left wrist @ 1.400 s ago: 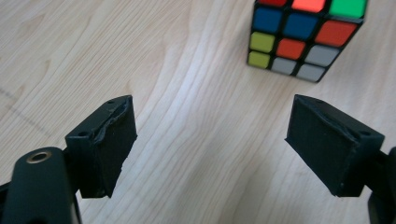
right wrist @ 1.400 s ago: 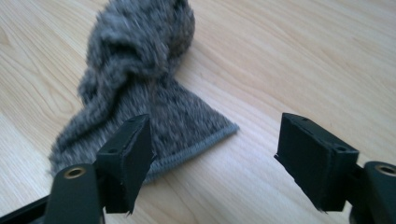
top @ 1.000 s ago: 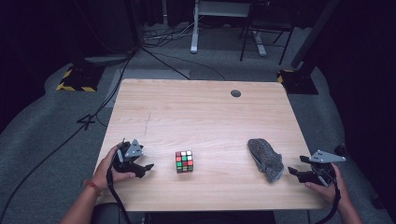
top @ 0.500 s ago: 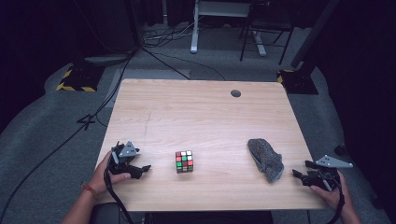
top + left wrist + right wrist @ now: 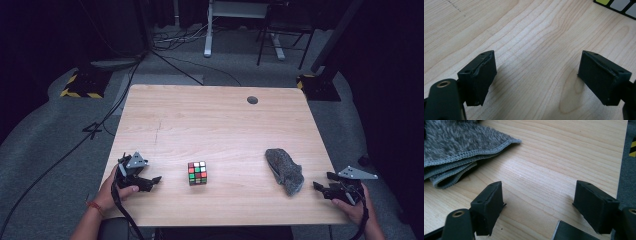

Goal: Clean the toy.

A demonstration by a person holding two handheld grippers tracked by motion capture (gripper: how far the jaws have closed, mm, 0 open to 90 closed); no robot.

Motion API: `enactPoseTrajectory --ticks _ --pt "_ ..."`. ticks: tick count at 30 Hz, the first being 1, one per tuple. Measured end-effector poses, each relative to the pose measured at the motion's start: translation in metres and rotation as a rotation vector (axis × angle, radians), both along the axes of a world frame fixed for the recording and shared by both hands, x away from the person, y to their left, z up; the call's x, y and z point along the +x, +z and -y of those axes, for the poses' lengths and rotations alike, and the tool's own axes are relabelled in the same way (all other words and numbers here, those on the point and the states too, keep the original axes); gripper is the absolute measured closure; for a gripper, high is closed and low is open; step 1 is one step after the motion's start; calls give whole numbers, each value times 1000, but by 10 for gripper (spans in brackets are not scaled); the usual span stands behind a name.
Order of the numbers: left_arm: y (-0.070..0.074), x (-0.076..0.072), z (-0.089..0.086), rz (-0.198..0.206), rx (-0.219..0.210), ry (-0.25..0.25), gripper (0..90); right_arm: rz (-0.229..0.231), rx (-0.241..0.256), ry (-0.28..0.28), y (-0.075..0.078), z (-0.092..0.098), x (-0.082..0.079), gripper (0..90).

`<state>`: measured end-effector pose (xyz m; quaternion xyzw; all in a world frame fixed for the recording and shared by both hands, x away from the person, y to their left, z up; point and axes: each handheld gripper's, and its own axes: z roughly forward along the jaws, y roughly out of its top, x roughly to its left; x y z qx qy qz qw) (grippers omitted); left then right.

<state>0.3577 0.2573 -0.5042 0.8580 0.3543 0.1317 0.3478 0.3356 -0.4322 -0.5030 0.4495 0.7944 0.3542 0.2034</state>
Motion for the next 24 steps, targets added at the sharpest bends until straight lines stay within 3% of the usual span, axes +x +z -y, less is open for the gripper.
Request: enactPoseTrajectory --ticks 24 --pt "0 0 -1 3 4 0 155 1 1 -8 0 0 0 231"
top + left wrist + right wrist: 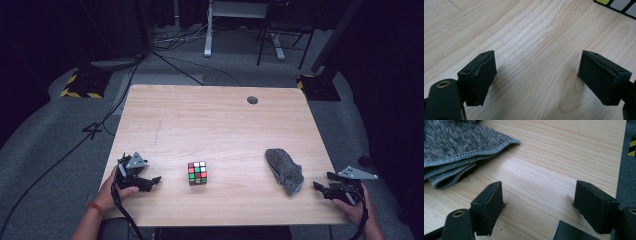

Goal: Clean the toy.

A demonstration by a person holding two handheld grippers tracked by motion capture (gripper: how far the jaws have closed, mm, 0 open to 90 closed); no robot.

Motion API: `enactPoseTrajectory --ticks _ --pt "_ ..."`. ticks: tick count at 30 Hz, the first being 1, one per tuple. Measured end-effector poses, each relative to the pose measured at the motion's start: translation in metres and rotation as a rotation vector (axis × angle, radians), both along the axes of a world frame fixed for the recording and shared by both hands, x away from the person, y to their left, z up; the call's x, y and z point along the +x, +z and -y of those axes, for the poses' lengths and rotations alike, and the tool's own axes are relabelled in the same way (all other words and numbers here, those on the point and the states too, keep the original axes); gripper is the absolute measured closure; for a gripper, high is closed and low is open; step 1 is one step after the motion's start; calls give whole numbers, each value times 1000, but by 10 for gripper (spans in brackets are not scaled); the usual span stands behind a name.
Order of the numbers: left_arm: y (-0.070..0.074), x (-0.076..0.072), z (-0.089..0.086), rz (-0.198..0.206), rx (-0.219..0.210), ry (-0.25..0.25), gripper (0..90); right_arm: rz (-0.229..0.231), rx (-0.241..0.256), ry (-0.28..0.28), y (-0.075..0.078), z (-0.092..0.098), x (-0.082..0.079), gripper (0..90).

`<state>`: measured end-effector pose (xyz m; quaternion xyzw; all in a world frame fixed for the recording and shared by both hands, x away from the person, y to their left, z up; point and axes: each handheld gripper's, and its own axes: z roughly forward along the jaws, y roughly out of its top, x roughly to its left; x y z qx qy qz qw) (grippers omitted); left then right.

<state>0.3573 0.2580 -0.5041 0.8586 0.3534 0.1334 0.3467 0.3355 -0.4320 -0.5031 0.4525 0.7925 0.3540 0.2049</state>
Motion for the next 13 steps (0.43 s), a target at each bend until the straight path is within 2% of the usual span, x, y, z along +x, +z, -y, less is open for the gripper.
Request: enactPoseTrajectory --ticks 13 --pt "0 0 0 -1 0 4 154 0 0 0 0 0 0 231"
